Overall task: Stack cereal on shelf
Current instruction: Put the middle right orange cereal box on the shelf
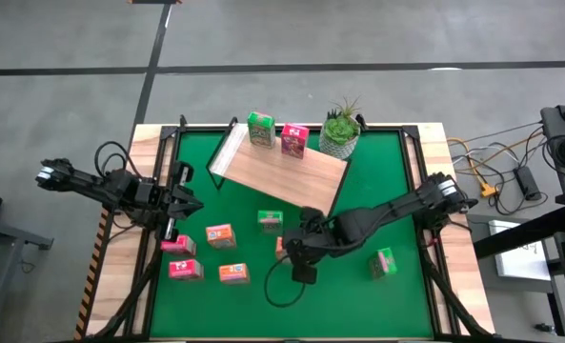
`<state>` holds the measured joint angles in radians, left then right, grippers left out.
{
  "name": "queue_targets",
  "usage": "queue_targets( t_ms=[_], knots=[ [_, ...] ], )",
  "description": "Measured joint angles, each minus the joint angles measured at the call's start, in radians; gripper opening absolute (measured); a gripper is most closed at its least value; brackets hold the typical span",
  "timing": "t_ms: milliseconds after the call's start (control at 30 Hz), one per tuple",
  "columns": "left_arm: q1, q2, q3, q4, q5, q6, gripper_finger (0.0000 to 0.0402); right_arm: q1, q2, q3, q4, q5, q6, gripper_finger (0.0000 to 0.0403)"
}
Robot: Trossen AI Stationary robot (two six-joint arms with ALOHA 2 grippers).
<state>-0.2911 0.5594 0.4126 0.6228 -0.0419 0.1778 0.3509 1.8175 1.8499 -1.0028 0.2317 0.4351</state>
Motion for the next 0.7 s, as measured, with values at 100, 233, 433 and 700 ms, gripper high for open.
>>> queue_targets(
  t_ms=[100,233,433,700],
  knots=[
    [0.000,0.000,0.000,-0.003,0.000,-0.003,0.0000,-0.009,-0.002,0.118,-0.098,0.004,-0.005,0.0156],
    [0.000,0.000,0.000,-0.003,0.000,-0.003,0.0000,-0.030,-0.004,0.253,-0.182,0.013,-0.051,0.0156],
    [0.000,0.000,0.000,-0.013,0.000,-0.003,0.0000,-0.081,-0.027,0.353,-0.274,0.111,-0.157,0.0155],
    [0.000,0.000,-0.001,-0.020,0.000,-0.003,0.0000,-0.205,-0.088,0.339,-0.379,0.166,-0.203,0.0154]
  ],
)
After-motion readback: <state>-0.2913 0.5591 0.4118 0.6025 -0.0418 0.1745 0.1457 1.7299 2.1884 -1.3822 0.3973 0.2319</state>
